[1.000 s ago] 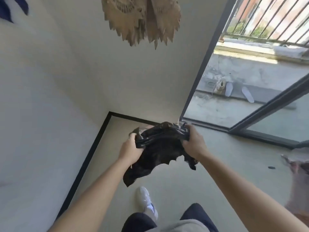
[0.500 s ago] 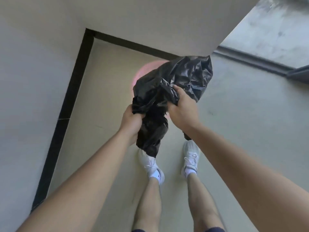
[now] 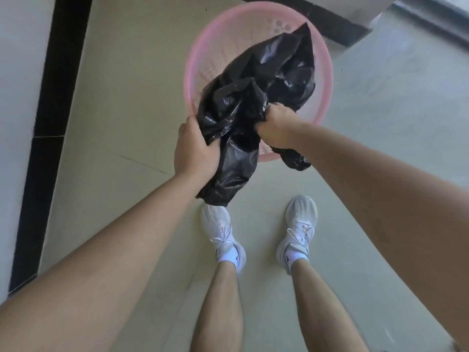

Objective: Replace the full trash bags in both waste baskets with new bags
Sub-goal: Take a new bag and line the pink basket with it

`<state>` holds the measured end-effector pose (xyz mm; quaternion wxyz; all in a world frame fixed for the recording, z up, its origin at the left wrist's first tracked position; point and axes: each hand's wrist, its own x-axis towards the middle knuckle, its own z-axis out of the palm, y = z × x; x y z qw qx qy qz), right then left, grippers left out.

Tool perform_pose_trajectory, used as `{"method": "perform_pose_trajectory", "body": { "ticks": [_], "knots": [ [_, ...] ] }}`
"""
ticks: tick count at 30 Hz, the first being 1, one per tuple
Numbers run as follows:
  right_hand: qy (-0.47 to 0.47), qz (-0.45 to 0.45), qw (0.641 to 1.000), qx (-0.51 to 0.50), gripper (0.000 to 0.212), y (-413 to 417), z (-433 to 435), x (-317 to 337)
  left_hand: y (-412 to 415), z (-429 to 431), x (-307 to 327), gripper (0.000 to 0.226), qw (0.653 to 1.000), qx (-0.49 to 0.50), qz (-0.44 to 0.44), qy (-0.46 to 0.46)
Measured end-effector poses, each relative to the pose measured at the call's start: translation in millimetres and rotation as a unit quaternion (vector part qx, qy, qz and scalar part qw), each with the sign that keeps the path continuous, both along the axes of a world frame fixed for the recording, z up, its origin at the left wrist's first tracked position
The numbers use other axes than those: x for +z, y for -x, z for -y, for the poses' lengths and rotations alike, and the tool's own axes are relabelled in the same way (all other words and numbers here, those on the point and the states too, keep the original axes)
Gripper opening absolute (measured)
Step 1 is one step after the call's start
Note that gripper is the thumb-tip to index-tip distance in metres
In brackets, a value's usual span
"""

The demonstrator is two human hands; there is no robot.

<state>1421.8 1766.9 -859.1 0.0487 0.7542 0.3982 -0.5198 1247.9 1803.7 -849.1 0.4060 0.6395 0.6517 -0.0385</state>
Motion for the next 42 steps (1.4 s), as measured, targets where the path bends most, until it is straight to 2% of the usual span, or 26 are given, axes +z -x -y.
{"method": "perform_pose_trajectory", "body": {
  "ticks": [2,4,5,7,10,13,16,20,22,26,27,29,31,34,36,38,40,42],
  "knots": [
    [0.042,0.003,0.998,0.044,0.050,-1.5,0.0,-18.0,6.2,-2.7,-10.5,0.045,1.000,-0.022,-0.008,-0.009],
    [0.044,0.032,0.998,0.025,0.066,-2.7,4.0,-29.0,11.3,-3.8,-12.7,0.061,0.999,-0.039,0.011,-0.020],
    [0.021,0.050,0.999,0.000,0.067,-4.0,6.3,-31.7,13.4,-4.1,-11.1,0.070,0.998,-0.047,0.027,-0.030],
    [-0.055,0.085,0.994,-0.035,0.055,-8.4,10.4,-31.2,17.1,-6.0,-7.5,0.078,0.995,-0.061,0.055,-0.064],
    [-0.144,0.116,0.981,-0.055,0.045,-29.5,16.3,-21.8,21.5,-15.8,-2.2,0.054,0.985,-0.084,0.053,-0.144],
    [-0.127,0.098,0.986,-0.044,0.067,-54.9,19.0,-12.0,21.3,-33.6,0.2,0.032,0.976,-0.096,0.022,-0.195],
    [-0.092,0.078,0.992,-0.030,0.090,-70.9,17.6,-0.6,13.1,-49.8,-2.9,0.027,0.981,-0.048,0.004,-0.189],
    [-0.082,0.054,0.993,-0.065,0.101,-66.8,8.0,1.7,-3.9,-54.5,-8.6,0.036,0.983,0.002,0.012,-0.184],
    [-0.044,0.036,0.996,-0.075,0.098,-60.6,1.6,-9.6,-14.2,-46.2,-5.7,0.035,0.983,0.008,0.027,-0.183],
    [0.078,-0.035,0.996,0.007,0.056,-48.5,-1.7,-33.4,-18.6,-31.0,0.2,0.034,0.984,-0.027,0.069,-0.162],
    [0.081,-0.030,0.996,0.008,0.054,-45.9,-0.8,-39.9,-13.8,-31.5,-1.3,0.031,0.981,-0.056,0.080,-0.169],
    [0.045,0.013,0.998,-0.047,0.071,-43.3,0.1,-45.2,-4.4,-37.9,-4.1,0.023,0.973,-0.114,0.079,-0.186],
    [-0.060,0.079,0.992,-0.079,0.081,-43.6,-1.1,-37.0,2.7,-49.3,-5.9,0.021,0.969,-0.136,0.057,-0.198],
    [-0.189,0.118,0.975,-0.003,0.069,-61.3,-3.4,-6.6,2.9,-71.4,-6.2,0.026,0.972,-0.103,0.024,-0.211],
    [-0.207,0.092,0.973,0.046,0.059,-80.5,-6.8,13.8,-5.4,-90.2,-7.4,0.030,0.973,-0.069,0.010,-0.220],
    [-0.220,0.111,0.967,0.069,0.042,-99.7,-11.3,22.3,-18.0,-111.2,-9.5,0.032,0.973,-0.045,-0.003,-0.228],
    [-0.236,0.187,0.952,0.058,0.036,-118.5,-20.5,19.2,-32.4,-132.8,-13.3,0.034,0.965,-0.081,-0.022,-0.248],
    [-0.205,0.235,0.950,0.001,0.037,-135.1,-36.6,12.6,-50.5,-153.2,-19.0,0.036,0.951,-0.151,-0.045,-0.265]
  ]
}}
